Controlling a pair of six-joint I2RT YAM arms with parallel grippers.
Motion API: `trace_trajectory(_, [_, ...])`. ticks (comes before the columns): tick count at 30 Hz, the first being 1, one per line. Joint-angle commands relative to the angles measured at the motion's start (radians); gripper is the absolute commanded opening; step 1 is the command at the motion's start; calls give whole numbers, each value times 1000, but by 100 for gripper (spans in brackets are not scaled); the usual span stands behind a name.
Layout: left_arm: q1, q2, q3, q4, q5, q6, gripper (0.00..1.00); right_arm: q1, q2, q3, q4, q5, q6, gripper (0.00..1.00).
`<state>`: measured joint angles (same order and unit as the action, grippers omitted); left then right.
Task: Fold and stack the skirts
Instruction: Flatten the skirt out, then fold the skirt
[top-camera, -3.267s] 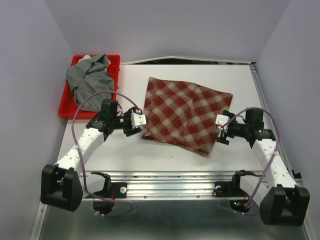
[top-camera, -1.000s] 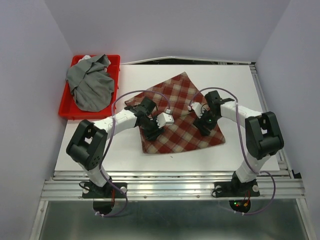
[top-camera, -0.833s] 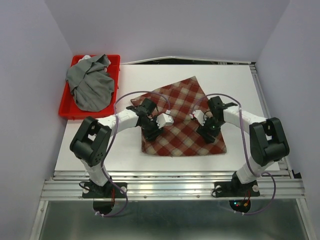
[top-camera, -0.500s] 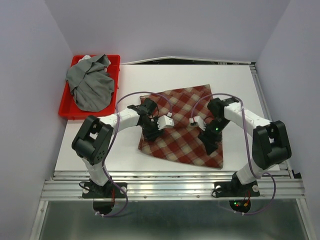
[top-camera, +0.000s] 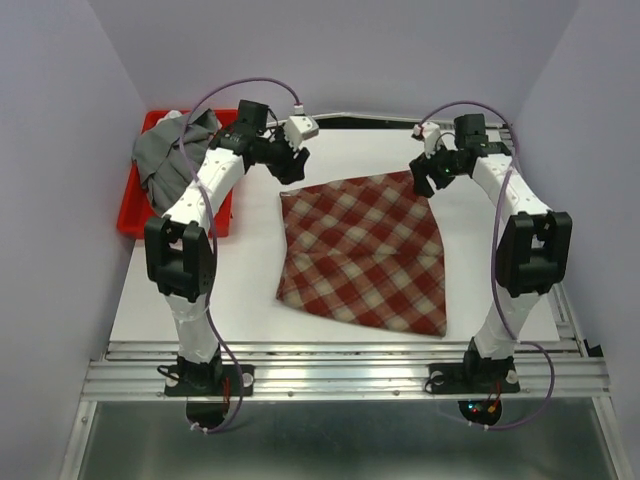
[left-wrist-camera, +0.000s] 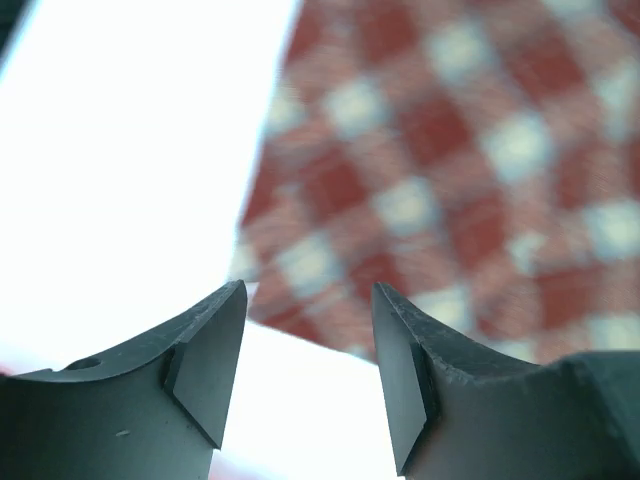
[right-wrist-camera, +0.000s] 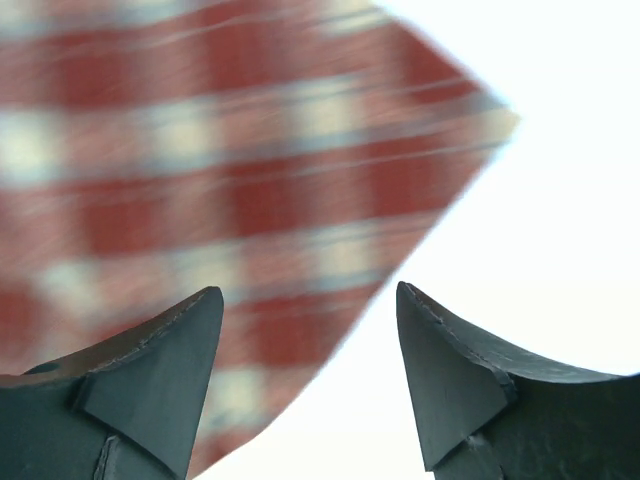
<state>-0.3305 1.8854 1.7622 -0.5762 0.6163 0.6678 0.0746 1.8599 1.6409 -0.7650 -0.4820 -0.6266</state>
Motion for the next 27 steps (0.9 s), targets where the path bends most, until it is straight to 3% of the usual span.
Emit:
trace_trajectory(1, [34,81,95,31,-70,-115,64,-27,62,71,355,83,76,76])
trace_trajectory(5, [51,139,149,79,-98,-155,64,-27,206,141,521,60,80,78])
trace_trajectory(10, [80,187,145,128,-96,-195,64,-36,355,278,526,-30,-20,79])
trace_trajectory(17, [123,322,239,69,-95,-188,68,-36,482,318,425,-104,-205,78])
trace_trajectory(21, [130,405,281,29,-98,-163,68,-36,525,323,360,-119,-266,73])
trace_trajectory(27, [131,457,218,35,-139,-132,64,-36,559,309,340,-78,-312,61])
